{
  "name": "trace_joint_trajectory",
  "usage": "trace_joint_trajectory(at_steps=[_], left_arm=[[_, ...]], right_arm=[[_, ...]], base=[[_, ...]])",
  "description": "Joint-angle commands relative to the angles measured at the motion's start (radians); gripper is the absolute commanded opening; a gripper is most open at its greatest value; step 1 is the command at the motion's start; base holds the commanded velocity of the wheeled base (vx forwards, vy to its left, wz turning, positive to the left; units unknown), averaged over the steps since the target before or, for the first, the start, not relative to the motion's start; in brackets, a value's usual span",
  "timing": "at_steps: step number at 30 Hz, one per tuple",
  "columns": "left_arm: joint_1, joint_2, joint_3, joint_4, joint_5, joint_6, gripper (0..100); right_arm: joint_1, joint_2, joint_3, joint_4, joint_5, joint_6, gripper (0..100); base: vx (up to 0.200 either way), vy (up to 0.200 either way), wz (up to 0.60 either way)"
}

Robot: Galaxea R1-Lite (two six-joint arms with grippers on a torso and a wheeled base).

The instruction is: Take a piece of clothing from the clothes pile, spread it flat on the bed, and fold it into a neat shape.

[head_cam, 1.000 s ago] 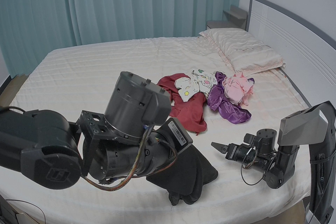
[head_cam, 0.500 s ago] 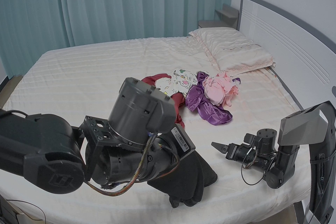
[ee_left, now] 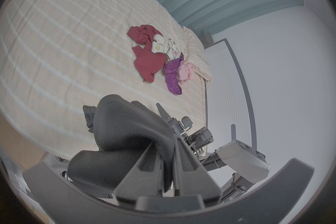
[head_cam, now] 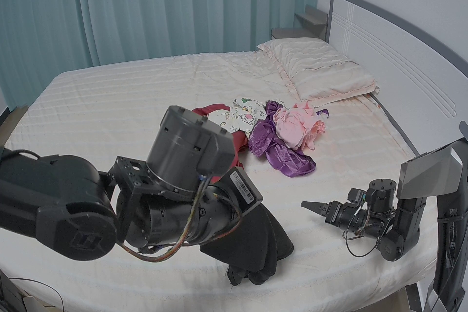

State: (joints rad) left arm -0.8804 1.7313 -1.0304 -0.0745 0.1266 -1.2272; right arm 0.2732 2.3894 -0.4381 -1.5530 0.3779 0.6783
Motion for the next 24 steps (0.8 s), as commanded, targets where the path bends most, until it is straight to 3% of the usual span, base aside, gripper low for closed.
trace_joint_trajectory(at_steps=[1,7,16,23,24], left_arm=[[-0.002,0.008,-0.039,-0.007,-0.002,0.005,0],[-0.002,0.007,-0.057,-0.007,-0.067,-0.003,0],[0.093,-0.018,0.121,-0.011,-0.13,0.014,0],[0.193,-0.024,0.267,-0.005,-0.182,0.134,0],[0.215,-0.018,0.32,-0.004,-0.191,0.184,0]], right_arm=[[-0.003,-0.007,0.007,-0.009,0.003,0.001,100],[-0.003,-0.004,0.004,-0.009,0.003,0.001,100],[-0.002,-0.002,0.007,-0.009,0.001,0.001,100],[0.001,-0.004,0.009,-0.009,-0.001,0.001,100],[0.001,-0.002,0.009,-0.009,-0.001,0.001,100]], base=[[0.0,0.0,0.0],[0.0,0.0,0.0],[0.0,0.0,0.0],[0.0,0.0,0.0],[0.0,0.0,0.0]])
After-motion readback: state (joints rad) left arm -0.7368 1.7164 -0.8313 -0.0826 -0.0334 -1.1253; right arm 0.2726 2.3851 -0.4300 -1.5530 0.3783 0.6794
